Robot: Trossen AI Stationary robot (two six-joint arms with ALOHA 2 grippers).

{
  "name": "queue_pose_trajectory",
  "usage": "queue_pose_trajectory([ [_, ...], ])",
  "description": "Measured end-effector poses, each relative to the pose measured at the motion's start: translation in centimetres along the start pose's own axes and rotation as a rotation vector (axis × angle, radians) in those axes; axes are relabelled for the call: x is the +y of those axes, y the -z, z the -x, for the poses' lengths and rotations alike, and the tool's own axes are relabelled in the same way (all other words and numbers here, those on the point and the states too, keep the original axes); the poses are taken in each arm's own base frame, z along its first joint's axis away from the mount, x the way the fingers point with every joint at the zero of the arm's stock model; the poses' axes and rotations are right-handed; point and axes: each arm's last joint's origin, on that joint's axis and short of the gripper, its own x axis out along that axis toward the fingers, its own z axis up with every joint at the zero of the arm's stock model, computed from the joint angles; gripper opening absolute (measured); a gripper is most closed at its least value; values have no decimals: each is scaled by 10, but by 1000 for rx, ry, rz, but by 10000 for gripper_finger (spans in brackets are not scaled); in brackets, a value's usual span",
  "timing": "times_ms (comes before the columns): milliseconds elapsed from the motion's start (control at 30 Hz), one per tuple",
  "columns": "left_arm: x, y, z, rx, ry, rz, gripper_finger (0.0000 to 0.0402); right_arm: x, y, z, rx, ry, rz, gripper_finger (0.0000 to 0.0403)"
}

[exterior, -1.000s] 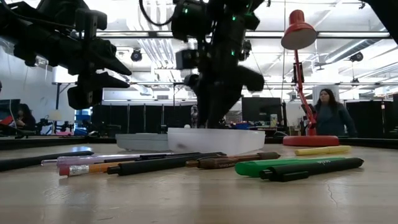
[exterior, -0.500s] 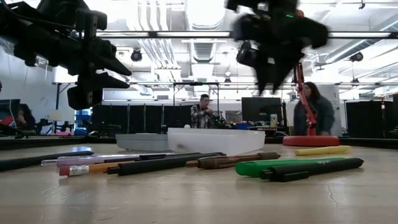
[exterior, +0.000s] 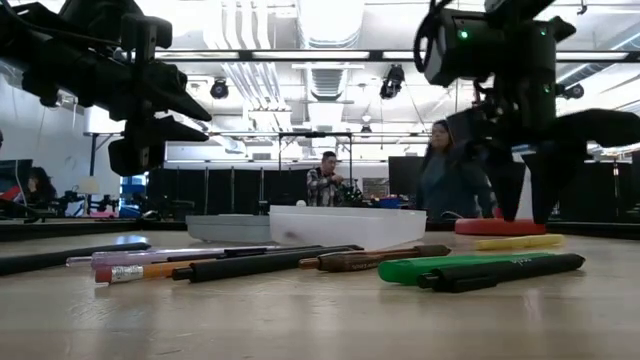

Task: Pick & place school supplies into a supply box
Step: Put the yellow pen into the gray supply box

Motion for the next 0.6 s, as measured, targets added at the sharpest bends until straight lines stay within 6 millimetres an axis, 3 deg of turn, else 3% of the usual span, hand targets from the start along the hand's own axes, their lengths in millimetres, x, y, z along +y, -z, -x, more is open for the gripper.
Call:
queue_pose_trajectory([
  [167, 0, 0, 0, -1, 0, 2, 95, 1, 4, -7, -2, 0, -4, 179],
  [367, -2, 2, 0, 23, 2, 58, 95, 0, -2, 1, -41, 5, -10, 176],
  [600, -7, 15, 0, 200, -196, 129, 95, -1, -4, 0, -66, 9, 14, 176],
])
